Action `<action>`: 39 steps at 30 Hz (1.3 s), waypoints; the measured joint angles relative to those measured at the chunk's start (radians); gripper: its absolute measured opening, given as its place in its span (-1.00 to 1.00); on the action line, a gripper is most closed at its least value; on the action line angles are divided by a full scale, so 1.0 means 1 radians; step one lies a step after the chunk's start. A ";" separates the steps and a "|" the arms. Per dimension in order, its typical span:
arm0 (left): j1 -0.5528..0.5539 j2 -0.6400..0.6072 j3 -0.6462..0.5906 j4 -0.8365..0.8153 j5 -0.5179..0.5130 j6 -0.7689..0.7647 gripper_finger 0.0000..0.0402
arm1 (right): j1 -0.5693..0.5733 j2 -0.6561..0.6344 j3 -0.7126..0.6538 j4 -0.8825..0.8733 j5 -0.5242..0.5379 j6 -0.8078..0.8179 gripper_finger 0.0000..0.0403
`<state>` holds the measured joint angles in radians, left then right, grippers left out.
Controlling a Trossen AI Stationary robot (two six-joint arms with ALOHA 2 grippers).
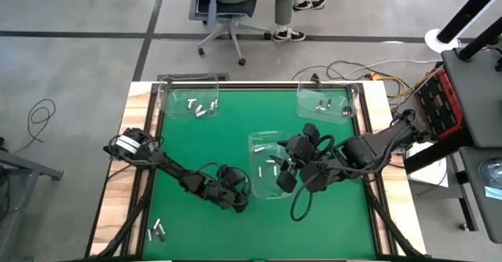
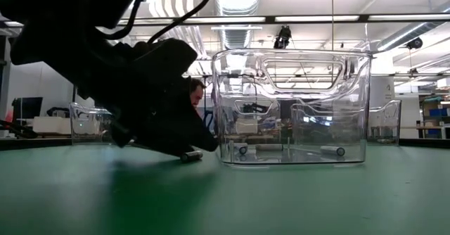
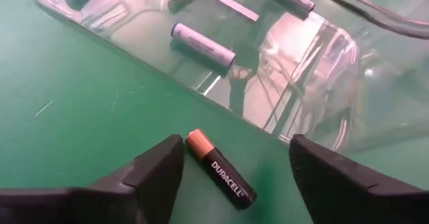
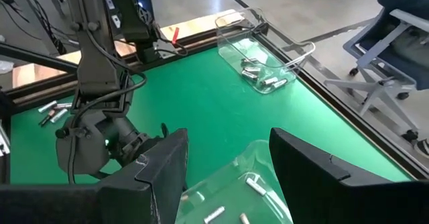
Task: Sort batteries
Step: Put the black battery into the top right transparent bin
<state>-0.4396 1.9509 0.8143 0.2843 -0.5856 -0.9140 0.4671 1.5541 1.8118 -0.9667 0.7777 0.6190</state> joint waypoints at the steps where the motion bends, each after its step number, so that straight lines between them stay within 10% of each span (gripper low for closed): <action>1: 0.001 0.001 0.000 0.000 0.007 -0.001 0.19 | 0.000 -0.001 0.000 -0.006 0.000 0.000 0.01; 12: 0.020 -0.021 -0.006 -0.122 0.082 -0.056 -0.91 | 0.004 -0.082 0.000 -0.186 -0.003 0.050 0.01; 29: 0.035 -0.587 -0.046 -0.479 0.110 0.075 -0.97 | 0.006 -0.083 -0.007 -0.315 -0.001 0.030 0.01; 39: 0.175 -0.826 -0.042 -0.145 0.140 0.291 -0.97 | -0.047 -0.073 -0.054 -0.069 0.011 -0.223 0.01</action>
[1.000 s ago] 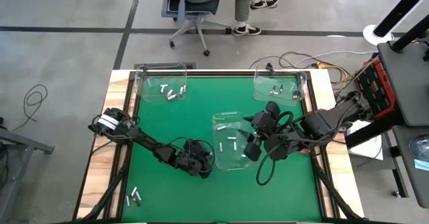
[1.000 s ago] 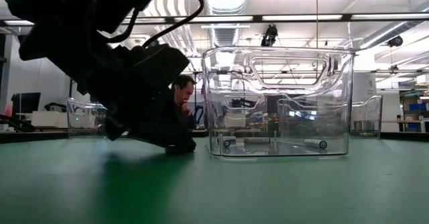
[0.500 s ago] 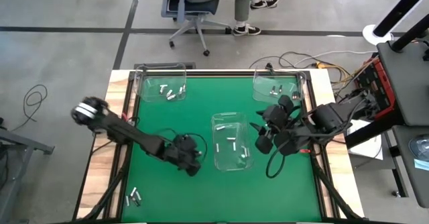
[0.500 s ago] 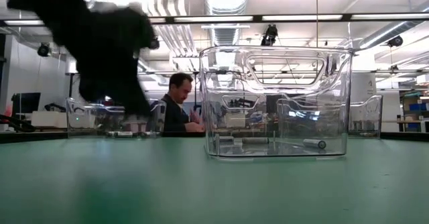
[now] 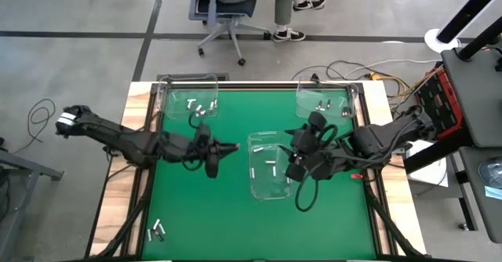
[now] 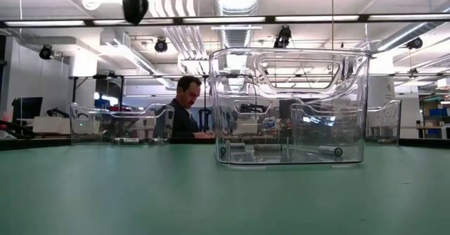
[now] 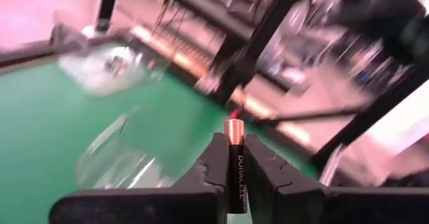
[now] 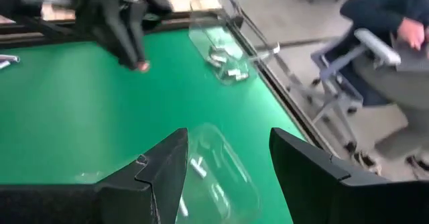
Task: Sort batteries
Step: Put the black battery into the top right transparent bin
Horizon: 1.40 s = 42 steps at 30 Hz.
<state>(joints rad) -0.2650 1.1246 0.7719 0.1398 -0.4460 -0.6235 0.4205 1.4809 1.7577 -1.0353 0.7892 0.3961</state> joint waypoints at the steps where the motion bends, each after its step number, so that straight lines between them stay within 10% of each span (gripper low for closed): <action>1: 0.023 -0.003 0.000 0.037 0.025 0.002 -0.97 | -0.007 0.000 -0.011 0.041 0.000 -0.043 0.01; 13: 0.310 0.063 0.000 0.510 0.465 -0.325 -0.97 | -0.112 0.017 -0.075 0.536 -0.003 -0.571 0.24; 23: 0.353 0.168 0.000 0.778 0.462 -0.470 -0.97 | -0.179 0.055 -0.076 0.735 -0.032 -0.780 0.56; 42: 0.355 0.178 0.002 0.825 0.446 -0.486 -0.97 | -0.253 0.126 -0.077 0.817 -0.090 -0.816 0.38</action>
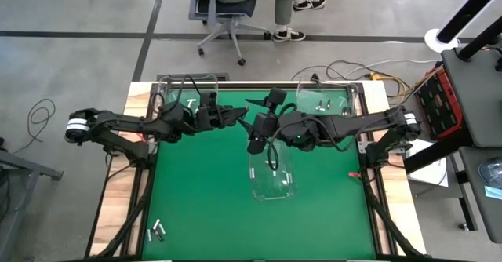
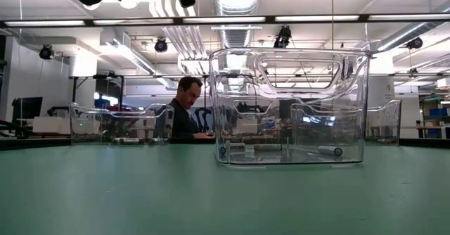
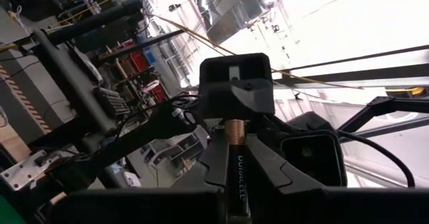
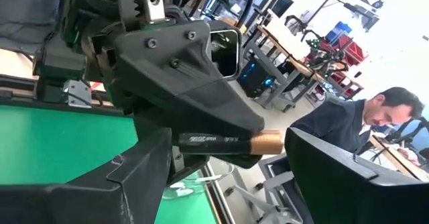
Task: Sort batteries
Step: Put the black battery into the top right transparent bin
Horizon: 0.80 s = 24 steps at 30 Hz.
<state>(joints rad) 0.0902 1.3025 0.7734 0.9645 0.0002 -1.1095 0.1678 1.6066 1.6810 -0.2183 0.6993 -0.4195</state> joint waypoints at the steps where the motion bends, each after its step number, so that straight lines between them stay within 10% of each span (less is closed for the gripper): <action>1: 0.000 0.000 0.000 0.000 0.000 0.000 -0.97 | 0.001 0.000 0.000 0.001 0.000 -0.005 0.38; 24: 0.002 -0.001 0.000 -0.006 0.005 -0.018 -0.97 | 0.002 0.000 0.000 0.019 0.008 -0.050 0.02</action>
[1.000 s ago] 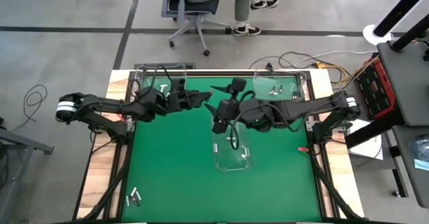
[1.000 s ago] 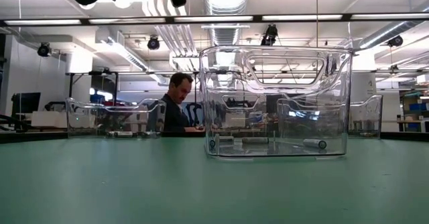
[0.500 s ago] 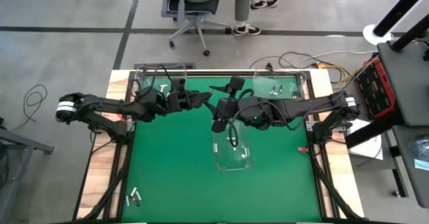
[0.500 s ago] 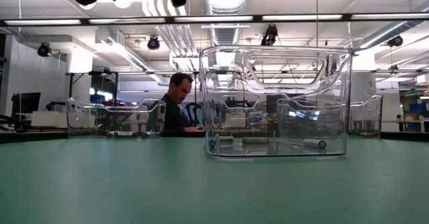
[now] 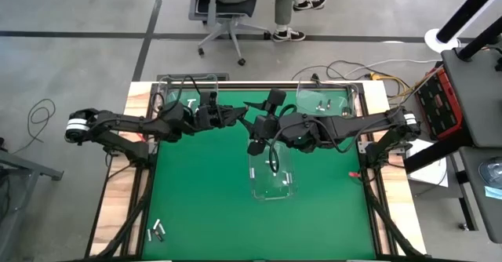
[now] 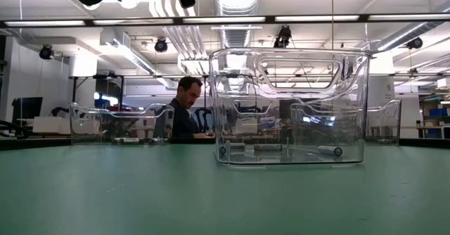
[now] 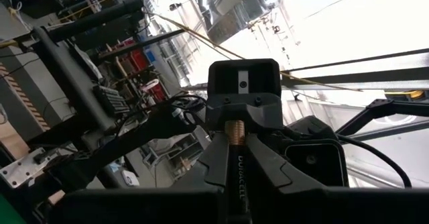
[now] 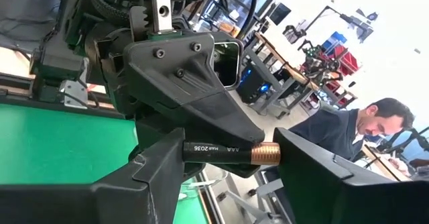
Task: Sort batteries
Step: Put the black battery into the top right transparent bin
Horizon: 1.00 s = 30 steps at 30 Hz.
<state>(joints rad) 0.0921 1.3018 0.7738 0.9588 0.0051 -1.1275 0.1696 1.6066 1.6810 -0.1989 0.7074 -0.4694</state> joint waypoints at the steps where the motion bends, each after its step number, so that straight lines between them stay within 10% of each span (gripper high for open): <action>1: 0.001 0.000 0.000 0.000 0.000 0.000 -0.97 | 0.000 0.000 0.000 0.000 0.000 0.001 0.02; 14: 0.041 -0.034 0.000 -0.101 0.012 0.166 -0.31 | 0.000 -0.056 0.058 -0.109 0.002 0.144 0.01; 30: 0.039 -0.319 0.000 -0.833 0.005 0.575 0.07 | -0.365 -0.224 0.127 -1.058 -0.063 1.005 0.01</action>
<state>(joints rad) 0.1314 0.9825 0.7738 0.1257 0.0097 -0.5529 -0.1958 1.3828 1.8081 -1.2572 0.6448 0.5359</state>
